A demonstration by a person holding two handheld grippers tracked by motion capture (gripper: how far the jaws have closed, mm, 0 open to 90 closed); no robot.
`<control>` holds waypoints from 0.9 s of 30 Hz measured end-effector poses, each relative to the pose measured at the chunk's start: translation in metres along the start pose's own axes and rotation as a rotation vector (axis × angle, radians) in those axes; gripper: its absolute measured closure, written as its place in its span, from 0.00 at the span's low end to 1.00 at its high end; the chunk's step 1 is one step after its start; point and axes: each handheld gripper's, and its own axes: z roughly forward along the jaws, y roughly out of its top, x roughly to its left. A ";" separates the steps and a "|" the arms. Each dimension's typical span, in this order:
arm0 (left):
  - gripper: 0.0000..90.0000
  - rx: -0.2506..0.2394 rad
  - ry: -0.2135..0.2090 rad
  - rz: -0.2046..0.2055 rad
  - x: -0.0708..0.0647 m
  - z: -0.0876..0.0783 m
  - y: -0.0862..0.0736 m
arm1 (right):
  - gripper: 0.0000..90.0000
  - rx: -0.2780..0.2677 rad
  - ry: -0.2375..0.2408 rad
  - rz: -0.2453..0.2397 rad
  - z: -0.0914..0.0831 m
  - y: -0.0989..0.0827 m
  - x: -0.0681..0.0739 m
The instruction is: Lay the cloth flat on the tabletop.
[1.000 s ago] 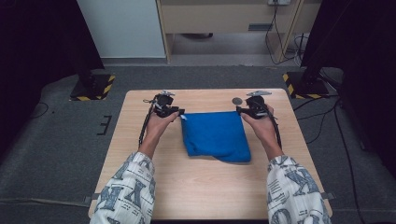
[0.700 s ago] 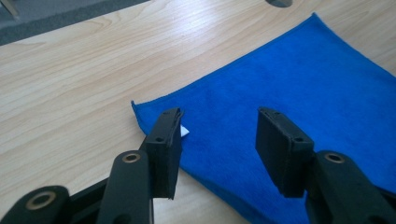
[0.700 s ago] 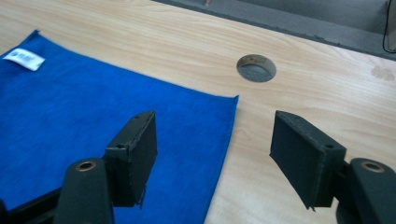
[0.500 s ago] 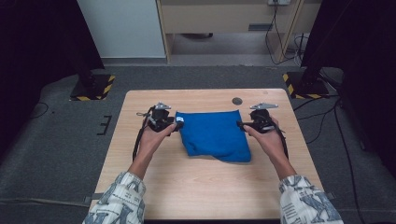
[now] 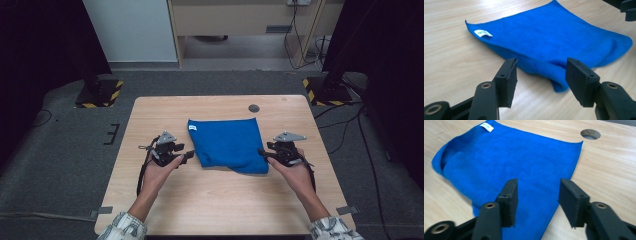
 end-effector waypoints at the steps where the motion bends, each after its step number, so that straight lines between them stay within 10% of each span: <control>1: 0.49 0.000 -0.003 -0.005 -0.002 -0.001 -0.005 | 0.60 -0.001 0.001 -0.007 -0.003 -0.003 0.001; 13: 0.52 0.037 0.007 0.051 -0.023 0.005 -0.024 | 0.72 0.000 0.022 0.041 -0.023 -0.040 0.000; 27: 0.47 0.041 0.027 0.066 -0.033 0.018 -0.029 | 0.46 0.065 0.030 0.069 -0.018 -0.048 0.007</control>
